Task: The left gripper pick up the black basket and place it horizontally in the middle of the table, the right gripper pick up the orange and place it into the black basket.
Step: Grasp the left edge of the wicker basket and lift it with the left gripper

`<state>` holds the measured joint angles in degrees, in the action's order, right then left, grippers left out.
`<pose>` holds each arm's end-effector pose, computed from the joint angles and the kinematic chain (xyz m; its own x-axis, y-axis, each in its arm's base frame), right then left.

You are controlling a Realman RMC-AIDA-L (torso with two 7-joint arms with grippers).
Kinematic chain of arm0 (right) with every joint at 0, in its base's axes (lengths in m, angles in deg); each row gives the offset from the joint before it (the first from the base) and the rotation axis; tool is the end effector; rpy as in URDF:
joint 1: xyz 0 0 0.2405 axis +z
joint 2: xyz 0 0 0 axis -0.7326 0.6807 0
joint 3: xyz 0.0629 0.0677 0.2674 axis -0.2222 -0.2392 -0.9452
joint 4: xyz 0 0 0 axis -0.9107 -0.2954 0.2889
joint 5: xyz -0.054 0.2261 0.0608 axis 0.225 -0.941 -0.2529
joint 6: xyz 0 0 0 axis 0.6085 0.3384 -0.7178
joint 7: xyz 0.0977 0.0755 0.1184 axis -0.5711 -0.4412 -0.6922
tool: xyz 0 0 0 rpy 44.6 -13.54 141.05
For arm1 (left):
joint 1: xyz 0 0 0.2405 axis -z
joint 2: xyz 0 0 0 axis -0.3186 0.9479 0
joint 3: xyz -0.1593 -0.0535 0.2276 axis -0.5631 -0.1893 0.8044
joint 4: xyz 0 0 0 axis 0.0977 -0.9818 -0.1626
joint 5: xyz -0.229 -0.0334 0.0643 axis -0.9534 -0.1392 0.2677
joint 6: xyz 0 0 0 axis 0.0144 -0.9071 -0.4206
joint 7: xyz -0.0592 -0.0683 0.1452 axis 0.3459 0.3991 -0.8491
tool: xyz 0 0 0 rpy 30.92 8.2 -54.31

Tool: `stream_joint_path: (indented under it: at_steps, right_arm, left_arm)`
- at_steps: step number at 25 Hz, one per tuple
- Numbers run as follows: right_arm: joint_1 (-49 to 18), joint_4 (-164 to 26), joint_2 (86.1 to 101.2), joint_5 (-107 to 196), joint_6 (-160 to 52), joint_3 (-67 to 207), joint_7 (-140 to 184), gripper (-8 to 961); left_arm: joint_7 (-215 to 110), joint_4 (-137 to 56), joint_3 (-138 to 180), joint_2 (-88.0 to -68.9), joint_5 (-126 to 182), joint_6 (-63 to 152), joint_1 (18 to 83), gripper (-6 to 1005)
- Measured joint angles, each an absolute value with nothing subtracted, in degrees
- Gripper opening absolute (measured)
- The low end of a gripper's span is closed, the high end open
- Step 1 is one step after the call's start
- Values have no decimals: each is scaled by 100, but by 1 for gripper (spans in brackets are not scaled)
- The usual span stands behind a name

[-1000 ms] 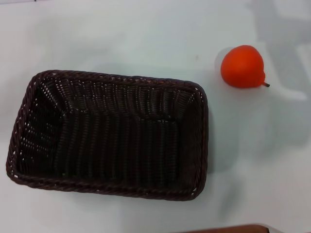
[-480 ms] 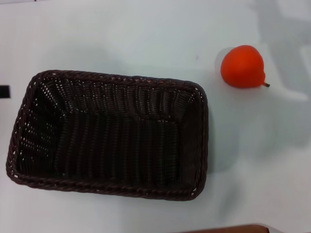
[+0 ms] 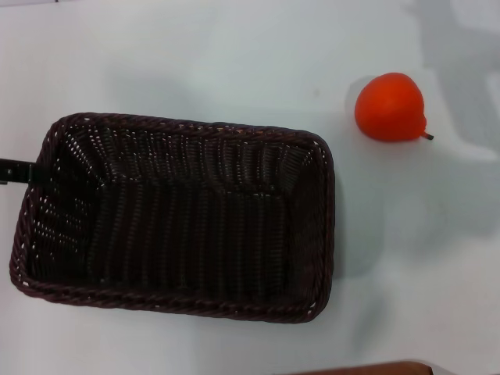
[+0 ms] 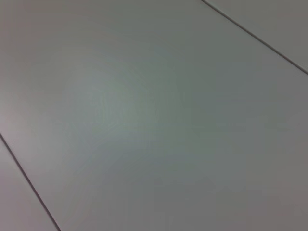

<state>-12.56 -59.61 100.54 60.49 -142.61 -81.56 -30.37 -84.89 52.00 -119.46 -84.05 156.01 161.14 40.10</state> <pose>0.3239 0.4296 0.0538 0.0237 -0.3216 0.9466 0.9567 0.2820 0.0719 -0.2764 0.3297 0.0868 0.3979 0.8929 0.2108 0.8960 -0.3287 -0.2986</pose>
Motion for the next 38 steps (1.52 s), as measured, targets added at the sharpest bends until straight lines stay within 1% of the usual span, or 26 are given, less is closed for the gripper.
stream_joint_path:
  at_steps: [4, 11, 16, 30, 38]
  right_arm:
    - [-1257, -5950, 10055, 6050, -14261, -8183, -3050, 789]
    - [-1259, -5949, 10056, 6050, -14237, -8198, -3026, 789]
    - [-1261, -5986, 10056, 6049, -14236, -8201, -3026, 789]
    - [-1264, -6078, 10074, 6049, -14246, -8200, -3066, 788]
    - [-1300, -6098, 10081, 6049, -14283, -8190, -3071, 788]
  left_arm:
    - [-8367, 5236, -11890, -8515, 16147, 16093, 4127, 803]
    - [-8236, 5177, -11606, -8605, 16360, 16080, 4194, 801]
    - [-8208, 5152, -11496, -8715, 16545, 16068, 4221, 799]
    - [-8224, 4773, -11159, -8739, 16581, 15901, 4202, 794]
    - [-8275, 4769, -11111, -8739, 16547, 15852, 4160, 528]
